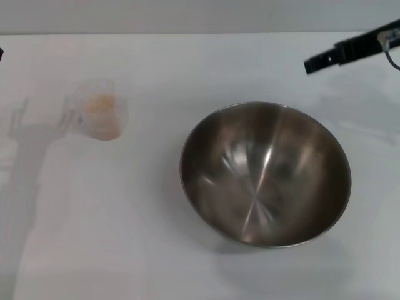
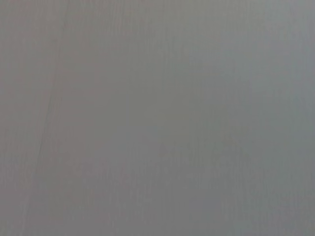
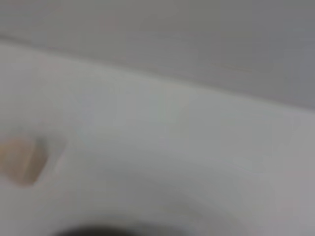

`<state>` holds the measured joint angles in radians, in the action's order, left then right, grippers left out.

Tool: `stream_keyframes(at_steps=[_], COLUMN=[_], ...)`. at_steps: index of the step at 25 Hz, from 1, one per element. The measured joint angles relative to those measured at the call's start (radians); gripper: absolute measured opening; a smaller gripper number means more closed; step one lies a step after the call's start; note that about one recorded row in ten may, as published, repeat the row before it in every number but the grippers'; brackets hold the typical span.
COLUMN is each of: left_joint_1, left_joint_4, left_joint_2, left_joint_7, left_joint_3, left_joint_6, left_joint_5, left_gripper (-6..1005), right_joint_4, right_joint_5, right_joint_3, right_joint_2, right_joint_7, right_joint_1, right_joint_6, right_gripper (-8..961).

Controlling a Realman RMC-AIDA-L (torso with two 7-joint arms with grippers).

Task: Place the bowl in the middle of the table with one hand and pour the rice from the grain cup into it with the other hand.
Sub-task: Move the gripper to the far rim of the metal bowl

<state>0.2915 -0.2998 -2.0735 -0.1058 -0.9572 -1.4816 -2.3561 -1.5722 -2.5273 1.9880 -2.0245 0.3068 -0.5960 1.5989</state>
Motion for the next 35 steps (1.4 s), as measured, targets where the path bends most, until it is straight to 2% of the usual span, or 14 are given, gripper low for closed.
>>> stream_keyframes(at_steps=[2, 7, 14, 26, 35], left_joint_1=[0.000, 0.003, 0.004, 0.004, -0.003], left_joint_4=[0.001, 0.001, 0.001, 0.001, 0.001], left_joint_2=[0.000, 0.001, 0.001, -0.002, -0.002], left_joint_7=[0.000, 0.000, 0.000, 0.000, -0.004], left_joint_3=[-0.001, -0.008, -0.009, -0.009, -0.009], left_joint_6=[0.000, 0.000, -0.004, -0.009, -0.011], left_joint_5=[0.000, 0.000, 0.000, 0.000, 0.000], left_gripper=[825, 825, 824, 823, 823], right_joint_4=[0.044, 0.105, 0.186, 0.397, 0.441], right_joint_5=[-0.010, -0.050, -0.057, -0.053, -0.049], right_joint_3=[0.031, 0.062, 0.055, 0.035, 0.003], right_joint_2=[0.016, 0.030, 0.032, 0.024, 0.017], right_joint_7=[0.039, 0.099, 0.152, 0.208, 0.218], right_joint_1=[-0.044, -0.088, -0.112, -0.140, -0.140], right_joint_6=[0.080, 0.138, 0.150, 0.062, 0.021], right_gripper=[710, 709, 709, 707, 694])
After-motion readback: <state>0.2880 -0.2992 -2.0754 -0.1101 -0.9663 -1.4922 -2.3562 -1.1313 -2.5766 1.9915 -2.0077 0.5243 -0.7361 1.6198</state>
